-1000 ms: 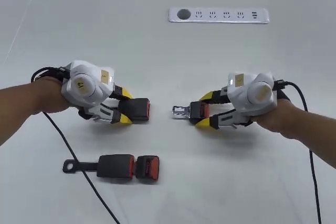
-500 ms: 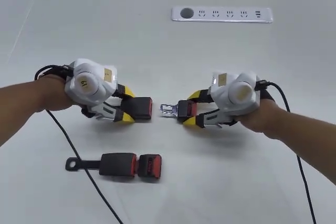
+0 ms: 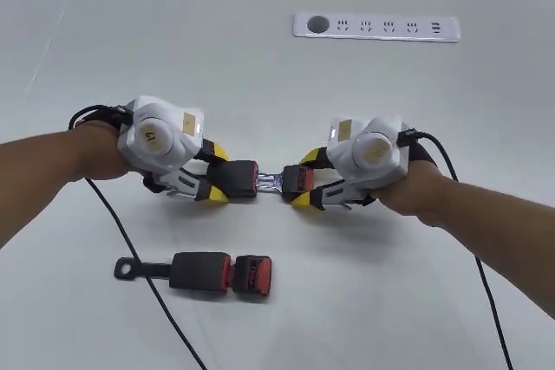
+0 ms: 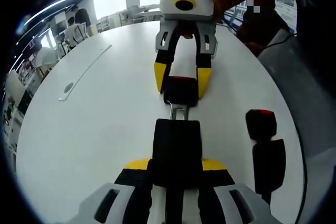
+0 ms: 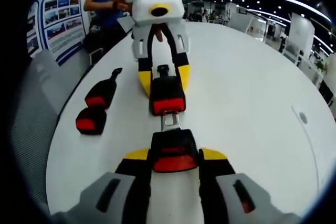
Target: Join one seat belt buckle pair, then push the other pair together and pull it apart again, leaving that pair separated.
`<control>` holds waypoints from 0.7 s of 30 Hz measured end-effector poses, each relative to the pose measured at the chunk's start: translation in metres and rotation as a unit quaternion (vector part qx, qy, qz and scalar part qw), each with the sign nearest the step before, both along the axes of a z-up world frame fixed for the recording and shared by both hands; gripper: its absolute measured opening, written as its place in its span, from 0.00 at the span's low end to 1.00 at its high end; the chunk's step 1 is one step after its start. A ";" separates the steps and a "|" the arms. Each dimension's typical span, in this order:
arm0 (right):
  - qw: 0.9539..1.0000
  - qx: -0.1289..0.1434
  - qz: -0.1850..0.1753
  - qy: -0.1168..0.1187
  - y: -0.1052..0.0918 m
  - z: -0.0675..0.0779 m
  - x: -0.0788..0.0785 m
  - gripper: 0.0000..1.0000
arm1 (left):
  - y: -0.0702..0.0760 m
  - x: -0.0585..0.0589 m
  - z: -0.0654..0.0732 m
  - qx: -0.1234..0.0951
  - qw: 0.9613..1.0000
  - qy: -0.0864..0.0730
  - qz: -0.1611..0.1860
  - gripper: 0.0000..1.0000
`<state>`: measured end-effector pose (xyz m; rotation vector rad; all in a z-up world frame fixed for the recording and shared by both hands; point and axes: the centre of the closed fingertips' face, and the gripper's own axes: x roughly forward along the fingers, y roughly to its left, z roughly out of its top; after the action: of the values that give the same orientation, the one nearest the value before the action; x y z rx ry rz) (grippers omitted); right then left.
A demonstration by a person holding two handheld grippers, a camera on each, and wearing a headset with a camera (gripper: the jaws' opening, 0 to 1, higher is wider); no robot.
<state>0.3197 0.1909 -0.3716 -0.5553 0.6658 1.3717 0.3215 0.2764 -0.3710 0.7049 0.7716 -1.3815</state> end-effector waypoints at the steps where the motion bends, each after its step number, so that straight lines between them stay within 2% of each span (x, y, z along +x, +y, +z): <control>1: 1.000 0.000 0.001 0.000 0.000 0.000 0.000 0.35 | 0.000 0.000 0.000 0.001 1.000 0.000 -0.001 0.34; 5: 1.000 -0.005 0.006 -0.001 0.003 0.000 0.000 0.35 | 0.000 0.000 0.000 0.001 1.000 -0.001 -0.002 0.34; 9: 1.000 -0.007 0.014 -0.004 0.019 0.000 0.000 0.35 | 0.000 0.000 -0.001 0.005 1.000 -0.001 -0.005 0.34; 10: 1.000 -0.015 0.016 -0.002 0.016 0.000 0.002 0.35 | 0.000 0.000 -0.001 0.004 1.000 -0.001 -0.004 0.34; 17: 1.000 -0.012 0.020 0.002 0.016 0.000 0.003 0.34 | 0.000 0.000 -0.002 0.004 1.000 -0.001 0.001 0.34; 21: 1.000 -0.016 0.022 0.005 0.020 0.000 0.003 0.34 | 0.000 0.000 -0.002 0.012 1.000 -0.002 -0.005 0.33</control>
<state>0.3231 0.2105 -0.3717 -0.5922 0.6887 1.4078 0.3218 0.2760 -0.3732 0.7315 0.7836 -1.3805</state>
